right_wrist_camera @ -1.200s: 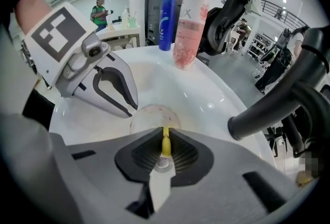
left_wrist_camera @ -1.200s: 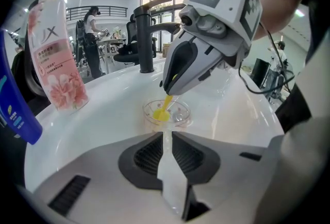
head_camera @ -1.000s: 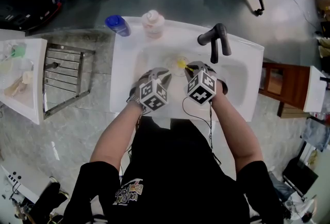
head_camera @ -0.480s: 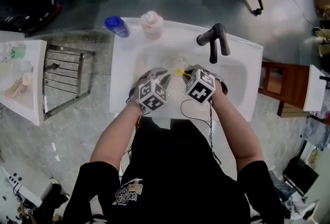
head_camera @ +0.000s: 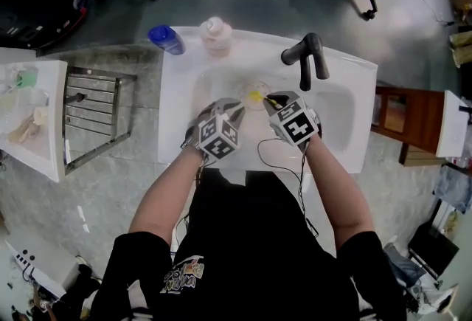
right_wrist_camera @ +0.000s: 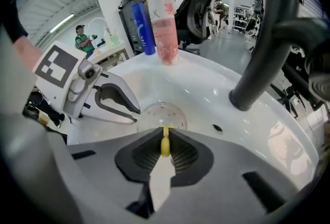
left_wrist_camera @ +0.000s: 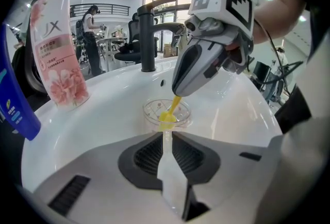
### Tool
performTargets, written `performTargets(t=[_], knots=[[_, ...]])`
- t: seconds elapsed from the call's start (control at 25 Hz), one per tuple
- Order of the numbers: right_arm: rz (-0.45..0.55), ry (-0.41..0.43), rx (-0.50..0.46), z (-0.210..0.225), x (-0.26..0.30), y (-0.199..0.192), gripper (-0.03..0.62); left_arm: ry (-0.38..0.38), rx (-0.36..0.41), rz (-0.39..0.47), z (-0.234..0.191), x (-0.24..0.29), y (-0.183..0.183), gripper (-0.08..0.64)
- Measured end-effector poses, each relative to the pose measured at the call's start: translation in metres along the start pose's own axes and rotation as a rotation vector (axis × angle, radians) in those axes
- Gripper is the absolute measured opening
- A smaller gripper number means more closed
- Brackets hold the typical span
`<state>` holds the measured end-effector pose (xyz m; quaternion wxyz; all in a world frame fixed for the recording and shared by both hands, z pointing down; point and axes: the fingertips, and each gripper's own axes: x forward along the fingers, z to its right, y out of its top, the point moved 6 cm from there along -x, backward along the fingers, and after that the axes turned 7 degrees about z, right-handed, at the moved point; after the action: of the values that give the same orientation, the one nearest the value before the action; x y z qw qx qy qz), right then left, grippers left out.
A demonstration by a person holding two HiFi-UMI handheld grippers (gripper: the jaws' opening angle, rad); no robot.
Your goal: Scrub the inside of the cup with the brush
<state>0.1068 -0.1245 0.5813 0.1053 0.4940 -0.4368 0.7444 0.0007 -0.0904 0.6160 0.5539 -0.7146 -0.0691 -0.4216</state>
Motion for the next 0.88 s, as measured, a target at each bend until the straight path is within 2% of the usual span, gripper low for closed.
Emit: performTargets(t=[0.64,0.88], knots=[[0.078,-0.048,0.105,0.008,-0.016,-0.005,0.037,-0.016,-0.023,-0.031,-0.001,0.001,-0.004,0.051],[0.11,-0.063,0.136,0.005,-0.027,-0.008,0.037,-0.018,-0.062,-0.034,-0.005,0.001,-0.005,0.054]])
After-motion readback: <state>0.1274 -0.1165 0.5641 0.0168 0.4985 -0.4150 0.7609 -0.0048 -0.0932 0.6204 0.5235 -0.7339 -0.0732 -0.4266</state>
